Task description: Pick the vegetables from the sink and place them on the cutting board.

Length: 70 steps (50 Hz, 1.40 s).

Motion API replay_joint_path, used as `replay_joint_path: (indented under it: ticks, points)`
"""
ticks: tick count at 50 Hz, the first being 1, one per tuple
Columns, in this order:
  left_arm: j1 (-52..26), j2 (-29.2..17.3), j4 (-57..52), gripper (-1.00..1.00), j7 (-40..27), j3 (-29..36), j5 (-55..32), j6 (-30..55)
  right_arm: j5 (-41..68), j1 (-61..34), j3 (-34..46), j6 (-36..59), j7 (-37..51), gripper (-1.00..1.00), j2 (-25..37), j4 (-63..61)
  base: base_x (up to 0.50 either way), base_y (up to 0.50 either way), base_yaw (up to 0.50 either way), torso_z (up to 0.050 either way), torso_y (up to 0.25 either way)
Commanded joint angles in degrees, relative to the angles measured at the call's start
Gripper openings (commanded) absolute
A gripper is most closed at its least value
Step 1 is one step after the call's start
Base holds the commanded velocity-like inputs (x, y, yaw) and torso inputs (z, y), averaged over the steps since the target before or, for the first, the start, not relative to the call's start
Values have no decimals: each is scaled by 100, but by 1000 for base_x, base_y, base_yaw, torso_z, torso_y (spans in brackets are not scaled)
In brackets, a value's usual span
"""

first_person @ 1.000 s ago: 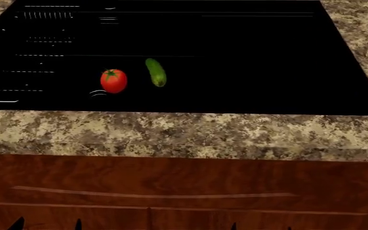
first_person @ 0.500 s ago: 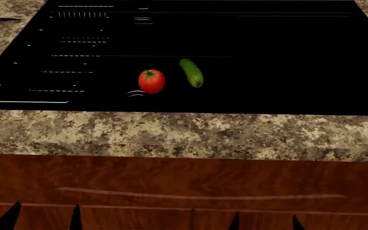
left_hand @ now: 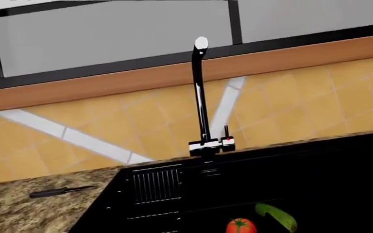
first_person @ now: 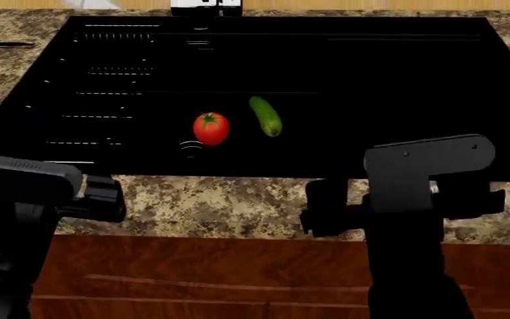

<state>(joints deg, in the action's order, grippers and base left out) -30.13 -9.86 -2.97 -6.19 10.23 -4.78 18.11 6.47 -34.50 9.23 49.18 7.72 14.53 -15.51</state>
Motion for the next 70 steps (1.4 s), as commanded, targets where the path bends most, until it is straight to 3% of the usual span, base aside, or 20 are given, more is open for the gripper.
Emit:
replay_joint_path:
  ticks: [1,3,9,61,70]
  points:
    - [-1621,241,2513,100,17,69,74,-90,-218,-1531,505,-370,-169,100,-164,2467,0,0,0,50,0]
    - [-1815,273,2930,100,-53,94,141,-237,-402,-1718,688,-572,-36,100,-268,3215,0,0,0,50,0]
    - [-2042,319,3454,100,-122,206,247,-441,-471,-1880,896,-835,-137,100,-308,3696,210,0,0,50,0]
    - [-2049,12,3733,100,-194,485,334,-705,-341,-1650,918,-868,-154,100,-82,3379,500,0,0,50,0]
    - [-2206,-174,3767,100,68,639,380,-521,-389,-1783,1267,-547,-552,100,137,3218,500,0,0,21,0]
